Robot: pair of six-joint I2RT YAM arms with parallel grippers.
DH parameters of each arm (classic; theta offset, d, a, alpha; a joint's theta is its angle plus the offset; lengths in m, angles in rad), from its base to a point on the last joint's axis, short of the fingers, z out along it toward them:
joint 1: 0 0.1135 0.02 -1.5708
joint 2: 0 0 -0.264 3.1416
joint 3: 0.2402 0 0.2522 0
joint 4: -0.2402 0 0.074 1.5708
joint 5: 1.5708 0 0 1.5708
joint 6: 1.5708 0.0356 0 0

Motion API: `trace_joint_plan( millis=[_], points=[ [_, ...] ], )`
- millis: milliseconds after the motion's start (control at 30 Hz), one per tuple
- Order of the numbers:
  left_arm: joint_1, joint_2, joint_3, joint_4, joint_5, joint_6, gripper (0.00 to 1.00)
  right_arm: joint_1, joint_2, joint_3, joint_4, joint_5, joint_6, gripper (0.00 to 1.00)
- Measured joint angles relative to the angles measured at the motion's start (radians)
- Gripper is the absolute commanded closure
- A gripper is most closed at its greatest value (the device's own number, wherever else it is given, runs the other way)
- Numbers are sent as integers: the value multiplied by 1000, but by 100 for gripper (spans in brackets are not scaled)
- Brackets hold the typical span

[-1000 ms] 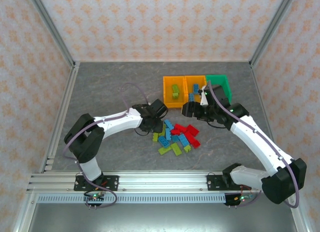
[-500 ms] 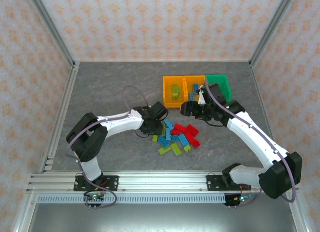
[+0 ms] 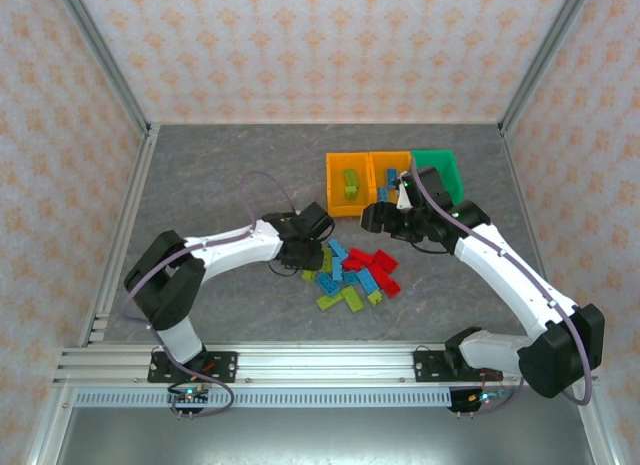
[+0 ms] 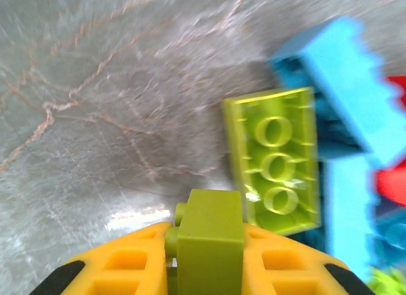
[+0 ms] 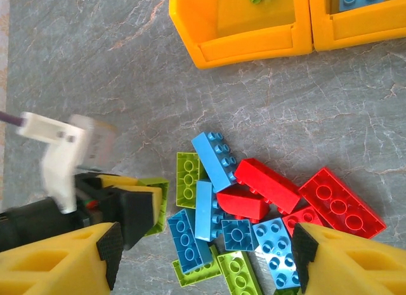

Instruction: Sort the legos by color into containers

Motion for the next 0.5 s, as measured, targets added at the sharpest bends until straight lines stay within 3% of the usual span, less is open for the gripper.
trace_joint_plan(
  millis=[100, 233, 500],
  points=[
    [-14, -24, 130, -9, -28, 20, 77, 0, -2, 0, 5, 12, 11, 27],
    [-15, 56, 410, 14, -150, 90, 77, 0, -25, -3, 21, 48, 34, 27],
    [95, 529, 974, 39, -281, 208, 76, 0, -69, -6, 33, 87, 60, 27]
  ],
)
